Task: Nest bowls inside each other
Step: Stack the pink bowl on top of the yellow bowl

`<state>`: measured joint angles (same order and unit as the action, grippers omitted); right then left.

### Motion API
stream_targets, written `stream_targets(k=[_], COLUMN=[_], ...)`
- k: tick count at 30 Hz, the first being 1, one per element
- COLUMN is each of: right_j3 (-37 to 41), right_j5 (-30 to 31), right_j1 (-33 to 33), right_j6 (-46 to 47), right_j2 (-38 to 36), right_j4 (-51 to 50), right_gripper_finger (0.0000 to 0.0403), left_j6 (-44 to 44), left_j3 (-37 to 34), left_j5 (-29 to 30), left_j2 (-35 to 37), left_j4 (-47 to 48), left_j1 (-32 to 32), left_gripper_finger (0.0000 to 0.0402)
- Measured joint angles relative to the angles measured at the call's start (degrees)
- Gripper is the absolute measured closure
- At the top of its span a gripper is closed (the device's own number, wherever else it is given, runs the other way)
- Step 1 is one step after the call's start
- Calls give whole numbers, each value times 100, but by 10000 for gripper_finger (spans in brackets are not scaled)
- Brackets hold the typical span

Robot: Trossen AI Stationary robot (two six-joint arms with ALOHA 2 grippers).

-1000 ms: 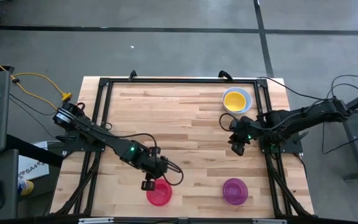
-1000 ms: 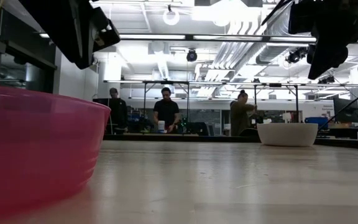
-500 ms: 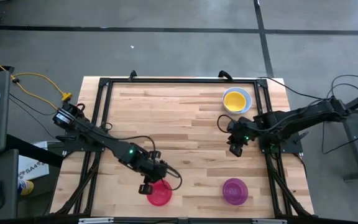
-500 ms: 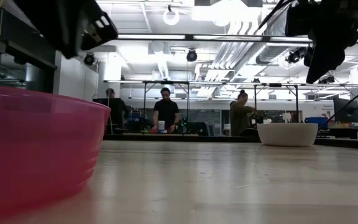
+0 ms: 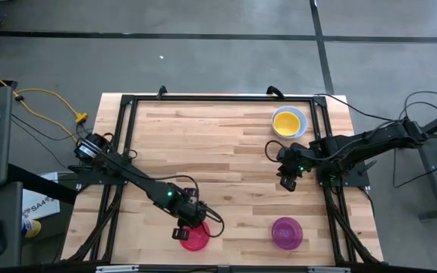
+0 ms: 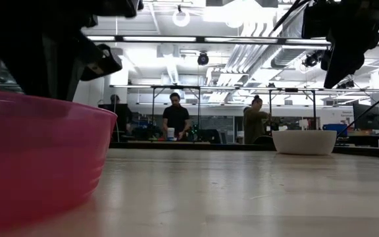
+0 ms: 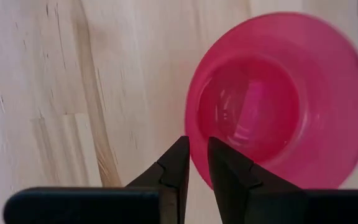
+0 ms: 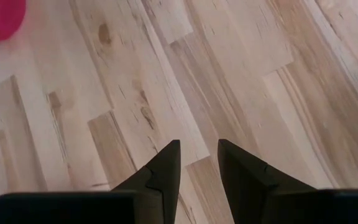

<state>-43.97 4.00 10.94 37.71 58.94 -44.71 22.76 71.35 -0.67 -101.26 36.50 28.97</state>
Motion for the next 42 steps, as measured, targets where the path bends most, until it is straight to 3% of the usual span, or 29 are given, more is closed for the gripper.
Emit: stream_targets(k=[22, 42], right_j3=[0, 2], right_j5=[-7, -12], right_j1=[0, -1], right_j6=[-33, -45], right_j2=[2, 0], right_j4=[-2, 17], right_gripper_finger=[302, 302], left_j6=[483, 628], left_j3=[4, 11], left_j5=[183, -72], left_j2=[-106, -327], left_j4=[-2, -71], left_j1=[-7, -9], left_gripper_finger=[343, 343])
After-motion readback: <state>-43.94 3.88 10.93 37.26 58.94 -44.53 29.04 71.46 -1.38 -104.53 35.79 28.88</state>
